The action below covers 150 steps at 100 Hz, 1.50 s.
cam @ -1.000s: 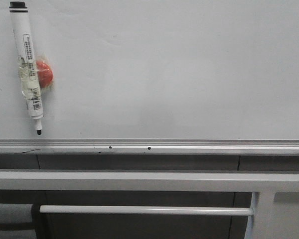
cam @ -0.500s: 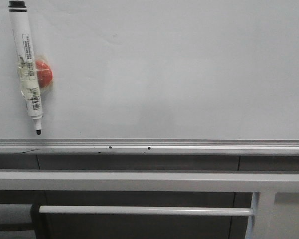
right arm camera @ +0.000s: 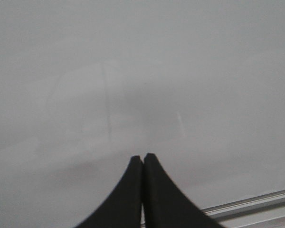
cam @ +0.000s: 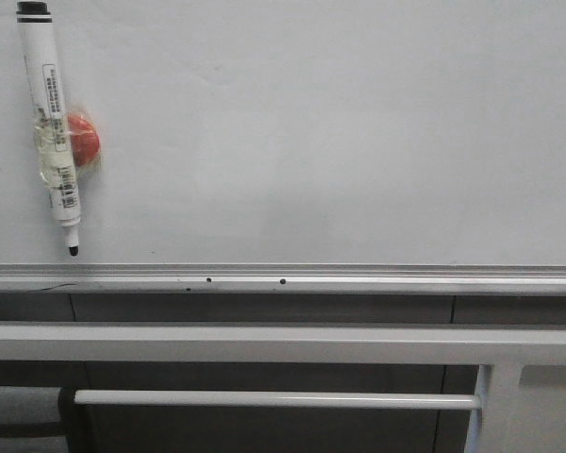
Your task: Write number 1 on whiteboard
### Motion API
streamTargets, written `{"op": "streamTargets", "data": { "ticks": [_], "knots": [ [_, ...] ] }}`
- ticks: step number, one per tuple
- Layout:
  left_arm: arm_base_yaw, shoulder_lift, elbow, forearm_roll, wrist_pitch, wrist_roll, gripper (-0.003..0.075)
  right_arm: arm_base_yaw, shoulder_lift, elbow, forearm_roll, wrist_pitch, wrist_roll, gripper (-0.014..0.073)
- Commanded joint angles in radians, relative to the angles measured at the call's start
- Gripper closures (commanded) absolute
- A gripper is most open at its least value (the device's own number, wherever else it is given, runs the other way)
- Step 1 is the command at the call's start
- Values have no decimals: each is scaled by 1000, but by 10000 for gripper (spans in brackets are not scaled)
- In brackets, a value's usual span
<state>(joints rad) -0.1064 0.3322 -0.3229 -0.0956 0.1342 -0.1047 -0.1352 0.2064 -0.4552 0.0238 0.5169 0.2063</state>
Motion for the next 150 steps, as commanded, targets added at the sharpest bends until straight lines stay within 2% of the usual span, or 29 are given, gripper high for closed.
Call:
{"op": "streamTargets", "data": {
  "ticks": [1,10,30,54,68,99,118,137,150],
  "knots": [
    [-68,14,-8,-20,-53,-10,156,2,22,-28,2,-54,-3,657],
    [-136,14,35,-18,-90,-10,162,2,22,-28,2,-52,-3,657],
    [-240,14,173,-57,-276,-11,258,2,22,-28,2,-45,-3,657],
    [-291,27,200,-94,-243,-11,261,2,22,-28,18,-13,-3,657],
    [-327,111,204,-103,-292,-11,261,2,22,-28,39,-11,-3,657],
    [-520,482,204,-68,-569,-11,261,2,22,-28,39,-11,-3,657],
    [-636,713,204,-109,-876,-11,261,2,22,-28,39,-11,-3,657],
    [-681,912,204,-153,-1120,-13,261,2,22,-28,39,-11,-3,657],
    [-699,1010,204,-153,-1254,-82,261,13,22,-28,39,-11,-3,657]
  ]
}}
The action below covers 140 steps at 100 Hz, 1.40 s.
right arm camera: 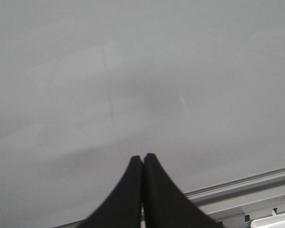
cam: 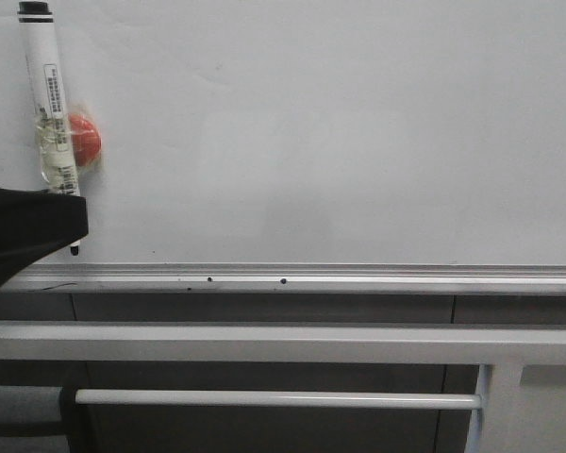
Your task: Write number 1 on whiteboard
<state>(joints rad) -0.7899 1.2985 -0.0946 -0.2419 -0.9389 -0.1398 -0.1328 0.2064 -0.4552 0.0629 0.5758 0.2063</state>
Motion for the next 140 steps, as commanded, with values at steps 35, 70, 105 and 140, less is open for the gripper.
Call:
{"op": "streamTargets", "data": {
  "ticks": [35,70,105,140],
  "knots": [
    [-15,135,-24,-1,-316,-55,261,28,22,-28,0,-70,-3,657],
    [-15,142,-53,-43,-351,-55,261,28,22,-28,0,-76,-3,657],
    [-15,142,-77,-74,-342,-55,350,29,22,-28,0,-76,-3,657],
    [-15,142,-43,42,-384,-55,741,77,22,-28,0,-70,-3,657]
  ]
}}
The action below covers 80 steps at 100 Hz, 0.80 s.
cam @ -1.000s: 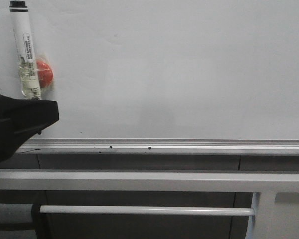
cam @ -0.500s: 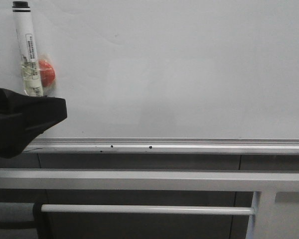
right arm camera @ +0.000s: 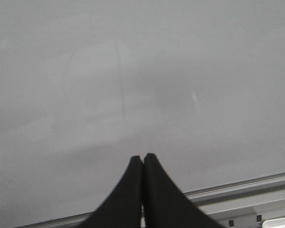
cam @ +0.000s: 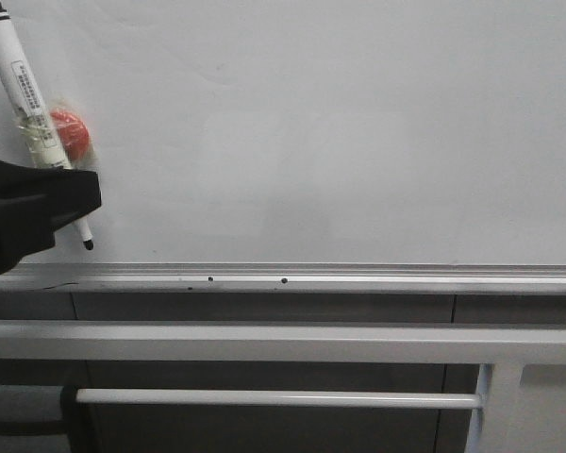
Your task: Write number 1 on whiteboard
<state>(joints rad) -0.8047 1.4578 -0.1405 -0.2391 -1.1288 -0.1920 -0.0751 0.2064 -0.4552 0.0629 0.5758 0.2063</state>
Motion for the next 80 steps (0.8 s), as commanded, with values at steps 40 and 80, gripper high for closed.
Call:
{"op": "streamTargets", "data": {
  "ticks": [40,80],
  "knots": [
    [0,-18,64,320,-134,-3,741,331,83,-45,36,26,-206,657],
    [-13,-78,-229,627,569,-23,741,661,408,-225,65,82,-334,657]
  ]
}}
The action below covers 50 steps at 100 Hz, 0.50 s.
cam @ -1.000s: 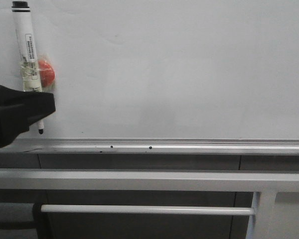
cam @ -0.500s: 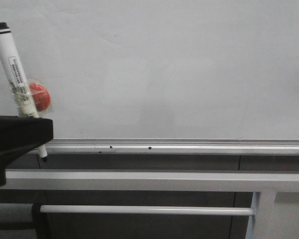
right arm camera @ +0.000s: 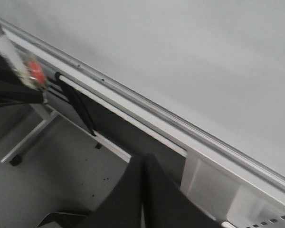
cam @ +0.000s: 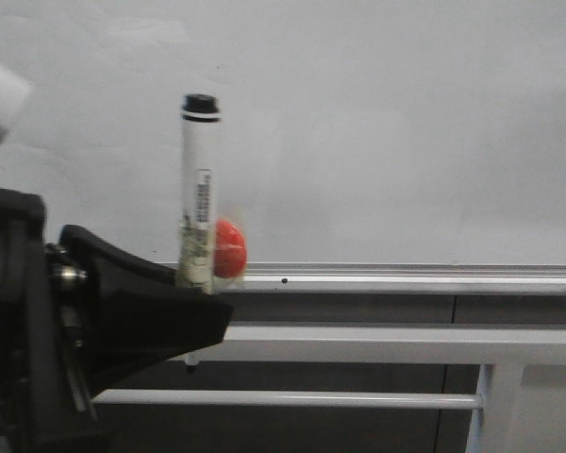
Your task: Write number 1 on whiteboard
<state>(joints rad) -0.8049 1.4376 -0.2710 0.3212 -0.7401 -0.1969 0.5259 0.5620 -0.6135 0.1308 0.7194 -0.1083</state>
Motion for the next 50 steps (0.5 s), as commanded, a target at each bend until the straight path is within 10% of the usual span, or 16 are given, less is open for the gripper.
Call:
{"op": "streamTargets", "data": {
  "ticks": [1,21,50],
  "knots": [
    [-17,-63,-107,72,206,-18,741,67,55,-71,-10,-60,-19,657],
    [-68,-190,-310,154,757,-17,741,238,157,-121,-120,-63,-19,630],
    [-133,-269,-332,266,866,-15,741,314,306,-160,-123,-202,-19,166]
  ]
}}
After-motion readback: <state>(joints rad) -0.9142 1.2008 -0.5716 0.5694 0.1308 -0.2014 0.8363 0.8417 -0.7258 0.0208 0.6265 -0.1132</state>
